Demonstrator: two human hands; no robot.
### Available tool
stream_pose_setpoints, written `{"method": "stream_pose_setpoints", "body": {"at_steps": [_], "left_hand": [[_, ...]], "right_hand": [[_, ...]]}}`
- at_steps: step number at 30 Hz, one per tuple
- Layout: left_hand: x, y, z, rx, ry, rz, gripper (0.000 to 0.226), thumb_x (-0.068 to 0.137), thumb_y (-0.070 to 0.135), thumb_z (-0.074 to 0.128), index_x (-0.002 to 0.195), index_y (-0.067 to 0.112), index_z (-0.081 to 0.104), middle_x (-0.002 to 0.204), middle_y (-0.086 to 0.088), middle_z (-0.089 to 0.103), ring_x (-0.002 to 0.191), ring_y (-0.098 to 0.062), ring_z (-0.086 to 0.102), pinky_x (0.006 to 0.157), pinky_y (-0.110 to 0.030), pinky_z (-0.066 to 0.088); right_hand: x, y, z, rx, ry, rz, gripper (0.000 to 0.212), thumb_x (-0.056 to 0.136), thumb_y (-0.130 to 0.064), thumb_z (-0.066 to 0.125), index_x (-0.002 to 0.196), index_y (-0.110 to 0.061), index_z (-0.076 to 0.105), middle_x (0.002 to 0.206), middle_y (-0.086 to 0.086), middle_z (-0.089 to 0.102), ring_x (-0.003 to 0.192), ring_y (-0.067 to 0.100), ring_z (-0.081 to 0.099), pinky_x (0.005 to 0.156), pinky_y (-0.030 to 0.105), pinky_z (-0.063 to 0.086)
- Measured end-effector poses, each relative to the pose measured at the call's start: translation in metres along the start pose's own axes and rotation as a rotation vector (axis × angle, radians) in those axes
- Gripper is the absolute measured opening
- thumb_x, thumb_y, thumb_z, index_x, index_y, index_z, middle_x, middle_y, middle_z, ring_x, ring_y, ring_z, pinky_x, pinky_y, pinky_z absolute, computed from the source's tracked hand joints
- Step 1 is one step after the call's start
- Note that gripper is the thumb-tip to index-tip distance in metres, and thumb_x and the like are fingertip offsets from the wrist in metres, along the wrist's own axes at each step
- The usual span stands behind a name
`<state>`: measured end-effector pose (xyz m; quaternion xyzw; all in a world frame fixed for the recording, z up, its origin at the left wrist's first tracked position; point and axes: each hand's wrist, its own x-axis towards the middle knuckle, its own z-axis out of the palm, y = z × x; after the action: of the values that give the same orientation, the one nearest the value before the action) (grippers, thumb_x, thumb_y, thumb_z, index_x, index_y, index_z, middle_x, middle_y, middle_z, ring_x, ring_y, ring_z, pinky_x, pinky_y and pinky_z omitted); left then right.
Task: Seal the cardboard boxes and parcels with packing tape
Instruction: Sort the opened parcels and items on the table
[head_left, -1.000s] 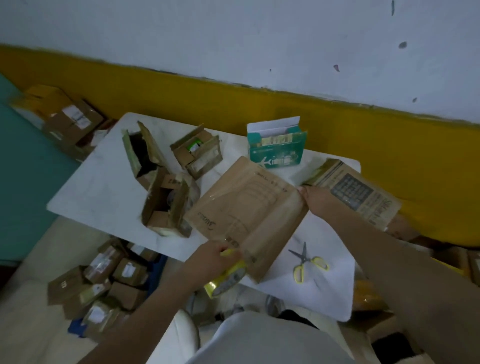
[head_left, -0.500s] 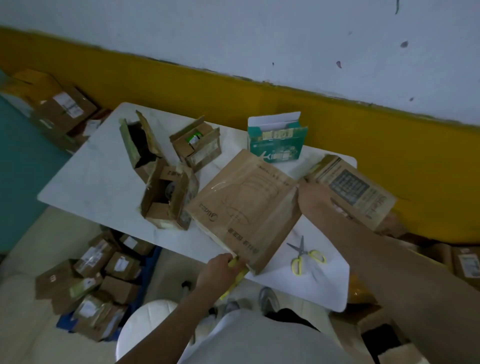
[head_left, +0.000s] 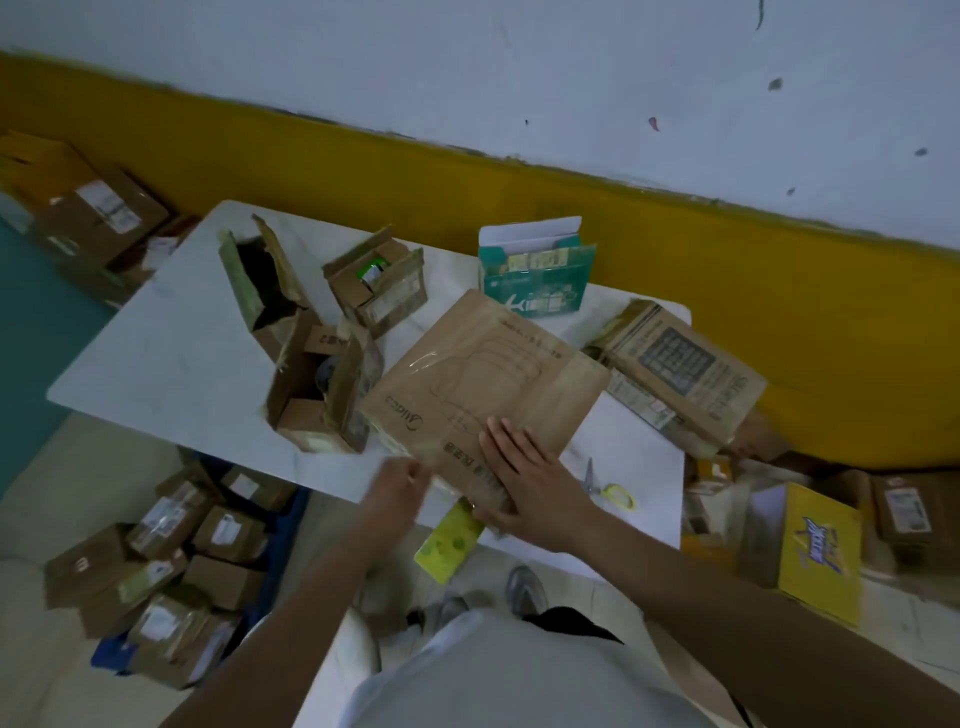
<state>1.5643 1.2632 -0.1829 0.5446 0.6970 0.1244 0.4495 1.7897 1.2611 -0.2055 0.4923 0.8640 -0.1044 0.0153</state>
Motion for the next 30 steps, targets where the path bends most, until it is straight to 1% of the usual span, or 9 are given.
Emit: {"method": "stream_pose_setpoints", "body": {"at_steps": [3,6,11,15,23,25,27,29,30], "left_hand": [[0.016,-0.008,-0.030,-0.042,0.267,-0.025,0.059,0.095,0.045,0.059,0.136,0.005,0.045,0.136,-0.013,0.048,0.120,-0.027,0.051,0.100,-0.042,0.044],[0.028,-0.016,-0.043,-0.113,0.144,-0.012,0.096,0.088,0.043,0.070,0.156,0.009,0.011,0.159,-0.013,0.021,0.143,-0.029,0.030,0.117,-0.046,0.029],[0.044,-0.026,-0.045,-0.364,-0.011,0.106,0.089,0.082,0.006,0.077,0.149,0.013,0.018,0.138,0.000,0.044,0.133,-0.016,0.043,0.109,-0.034,0.037],[0.055,-0.032,-0.044,-0.280,-0.059,0.115,0.107,0.075,0.002,0.083,0.151,0.005,0.009,0.141,0.001,0.035,0.131,-0.012,0.035,0.108,-0.027,0.031],[0.073,-0.036,-0.043,-0.256,0.067,0.099,0.082,0.065,0.018,0.093,0.123,0.016,0.036,0.129,-0.006,0.051,0.122,-0.024,0.052,0.102,-0.045,0.047],[0.080,-0.047,-0.043,-0.217,0.058,0.095,0.101,0.051,0.047,0.096,0.129,0.018,0.038,0.132,-0.004,0.052,0.123,-0.023,0.053,0.101,-0.045,0.048],[0.092,-0.063,-0.039,-0.216,0.033,0.103,0.112,0.044,0.061,0.094,0.134,0.021,0.042,0.133,-0.001,0.055,0.122,-0.019,0.056,0.102,-0.048,0.049],[0.079,-0.049,-0.042,-0.210,0.049,0.106,0.105,0.050,0.048,0.097,0.135,0.019,0.043,0.133,0.000,0.057,0.122,-0.018,0.056,0.104,-0.046,0.048],[0.069,-0.037,-0.044,-0.211,0.056,0.096,0.101,0.056,0.037,0.096,0.137,0.017,0.040,0.135,-0.002,0.055,0.124,-0.019,0.054,0.105,-0.042,0.046]], "right_hand": [[-0.004,-0.013,0.001,0.028,0.020,0.125,0.096,0.085,-0.076,0.039,0.157,-0.016,0.019,0.164,0.016,0.010,0.151,0.034,0.005,0.117,0.061,0.014],[-0.009,-0.019,0.001,0.018,0.063,0.195,0.099,0.079,-0.081,0.040,0.156,-0.021,0.022,0.162,0.022,0.013,0.150,0.039,0.011,0.115,0.066,0.010],[-0.006,-0.018,0.001,0.017,0.041,0.190,0.092,0.083,-0.076,0.036,0.154,-0.018,0.028,0.157,0.028,0.023,0.145,0.046,0.023,0.111,0.069,0.022],[0.000,-0.022,0.005,-0.010,0.027,0.186,0.085,0.087,-0.068,0.032,0.148,-0.009,0.035,0.144,0.036,0.041,0.132,0.054,0.039,0.101,0.071,0.035],[-0.005,-0.017,0.011,-0.046,0.105,0.150,0.075,0.089,-0.057,0.041,0.145,-0.008,0.040,0.144,0.032,0.043,0.130,0.054,0.041,0.099,0.069,0.039],[-0.012,-0.013,0.008,-0.001,0.144,0.153,0.082,0.084,-0.058,0.047,0.149,-0.009,0.035,0.152,0.026,0.036,0.137,0.050,0.035,0.103,0.068,0.036],[-0.022,-0.013,0.008,0.068,0.157,0.324,0.099,0.081,-0.070,0.046,0.156,-0.012,0.016,0.160,0.023,0.017,0.145,0.048,0.020,0.114,0.066,0.020],[-0.031,-0.021,0.008,0.230,0.183,0.560,0.118,0.076,-0.082,0.045,0.157,-0.013,-0.006,0.162,0.023,-0.003,0.148,0.046,0.005,0.119,0.055,0.013],[-0.033,-0.025,0.006,0.363,0.161,0.629,0.122,0.077,-0.081,0.050,0.155,-0.014,-0.014,0.162,0.023,-0.001,0.147,0.043,0.014,0.117,0.047,0.026]]}}
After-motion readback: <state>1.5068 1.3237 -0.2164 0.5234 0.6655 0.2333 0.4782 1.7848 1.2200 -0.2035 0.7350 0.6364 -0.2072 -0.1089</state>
